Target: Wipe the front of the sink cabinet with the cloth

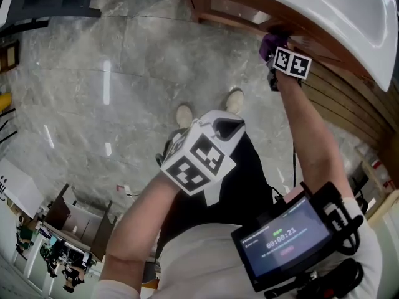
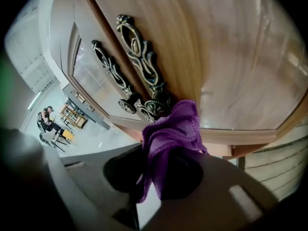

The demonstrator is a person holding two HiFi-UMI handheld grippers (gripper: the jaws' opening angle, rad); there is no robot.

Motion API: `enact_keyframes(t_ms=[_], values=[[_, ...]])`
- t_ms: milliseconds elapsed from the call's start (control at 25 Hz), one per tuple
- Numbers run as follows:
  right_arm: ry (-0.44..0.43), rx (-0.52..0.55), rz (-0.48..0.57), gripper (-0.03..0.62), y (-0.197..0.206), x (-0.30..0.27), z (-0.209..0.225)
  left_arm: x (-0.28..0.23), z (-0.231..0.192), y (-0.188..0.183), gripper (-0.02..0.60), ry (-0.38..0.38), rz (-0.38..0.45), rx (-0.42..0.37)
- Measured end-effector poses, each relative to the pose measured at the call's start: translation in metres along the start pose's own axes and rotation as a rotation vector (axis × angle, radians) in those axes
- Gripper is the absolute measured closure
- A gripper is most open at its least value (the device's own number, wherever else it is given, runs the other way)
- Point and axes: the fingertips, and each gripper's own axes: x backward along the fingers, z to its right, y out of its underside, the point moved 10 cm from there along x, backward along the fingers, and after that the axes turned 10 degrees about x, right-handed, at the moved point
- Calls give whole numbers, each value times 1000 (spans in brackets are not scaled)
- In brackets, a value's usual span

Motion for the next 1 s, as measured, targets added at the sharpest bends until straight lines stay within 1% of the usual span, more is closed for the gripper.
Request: enact_keyframes(t_ms=[440, 600, 1000], values=[[-12, 28, -14, 513, -7, -30, -42, 24, -22, 24, 574, -6, 43, 14], [-35, 41, -13, 513, -18, -40, -66, 38, -28, 32, 575, -13, 53, 28], [-86, 124, -13, 513, -48, -70, -125, 76, -42, 51, 574, -44, 106, 70]])
